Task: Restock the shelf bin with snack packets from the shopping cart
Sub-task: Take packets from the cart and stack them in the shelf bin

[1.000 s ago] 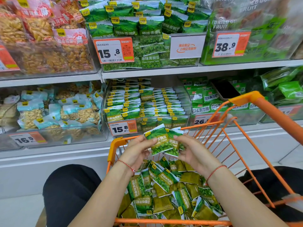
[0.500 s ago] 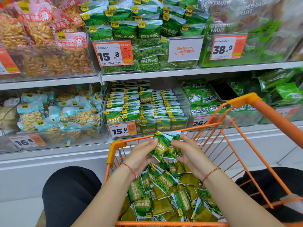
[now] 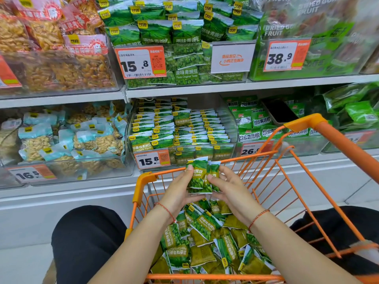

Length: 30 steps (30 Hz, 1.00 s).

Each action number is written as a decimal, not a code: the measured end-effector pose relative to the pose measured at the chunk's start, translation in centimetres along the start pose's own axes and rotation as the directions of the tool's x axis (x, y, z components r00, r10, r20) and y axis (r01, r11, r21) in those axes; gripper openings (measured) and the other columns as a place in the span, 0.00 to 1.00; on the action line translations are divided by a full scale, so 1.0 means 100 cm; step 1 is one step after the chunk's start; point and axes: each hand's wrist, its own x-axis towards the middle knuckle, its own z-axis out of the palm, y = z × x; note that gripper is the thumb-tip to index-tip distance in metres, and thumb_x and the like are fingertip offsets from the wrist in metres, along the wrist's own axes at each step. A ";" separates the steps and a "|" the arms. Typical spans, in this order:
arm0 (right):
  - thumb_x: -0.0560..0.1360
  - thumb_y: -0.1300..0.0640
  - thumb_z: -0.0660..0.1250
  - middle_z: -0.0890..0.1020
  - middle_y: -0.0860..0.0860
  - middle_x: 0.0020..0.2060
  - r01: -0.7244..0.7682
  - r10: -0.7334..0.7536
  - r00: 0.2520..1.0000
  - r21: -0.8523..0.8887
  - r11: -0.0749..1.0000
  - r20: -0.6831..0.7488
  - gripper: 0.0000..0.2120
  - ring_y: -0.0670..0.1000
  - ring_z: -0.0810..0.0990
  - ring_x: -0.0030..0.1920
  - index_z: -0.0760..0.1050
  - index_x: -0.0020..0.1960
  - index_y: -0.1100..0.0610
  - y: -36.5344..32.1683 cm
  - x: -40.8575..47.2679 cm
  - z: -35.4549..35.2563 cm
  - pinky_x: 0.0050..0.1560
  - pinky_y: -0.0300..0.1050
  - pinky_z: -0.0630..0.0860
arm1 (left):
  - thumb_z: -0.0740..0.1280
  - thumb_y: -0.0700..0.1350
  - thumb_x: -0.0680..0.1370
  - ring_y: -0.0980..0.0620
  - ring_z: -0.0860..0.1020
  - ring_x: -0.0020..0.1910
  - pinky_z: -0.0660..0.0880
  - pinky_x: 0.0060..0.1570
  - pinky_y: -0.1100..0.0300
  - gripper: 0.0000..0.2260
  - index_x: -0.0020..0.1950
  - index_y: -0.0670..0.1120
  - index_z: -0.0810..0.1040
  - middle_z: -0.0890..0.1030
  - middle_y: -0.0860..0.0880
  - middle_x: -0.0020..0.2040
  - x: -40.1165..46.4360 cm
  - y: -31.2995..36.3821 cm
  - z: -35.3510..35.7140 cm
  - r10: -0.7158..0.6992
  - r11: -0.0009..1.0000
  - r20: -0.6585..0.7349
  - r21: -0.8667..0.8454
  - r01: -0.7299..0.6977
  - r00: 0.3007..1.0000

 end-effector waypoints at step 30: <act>0.68 0.51 0.76 0.81 0.51 0.52 0.166 -0.174 0.985 -0.261 0.951 -0.010 0.23 0.53 0.79 0.56 0.72 0.58 0.58 -0.033 0.024 0.022 0.55 0.42 0.77 | 0.51 0.51 0.83 0.37 0.72 0.63 0.76 0.50 0.55 0.24 0.73 0.37 0.63 0.67 0.35 0.70 0.008 0.041 0.016 0.179 0.910 -0.157 0.403 -0.102 0.971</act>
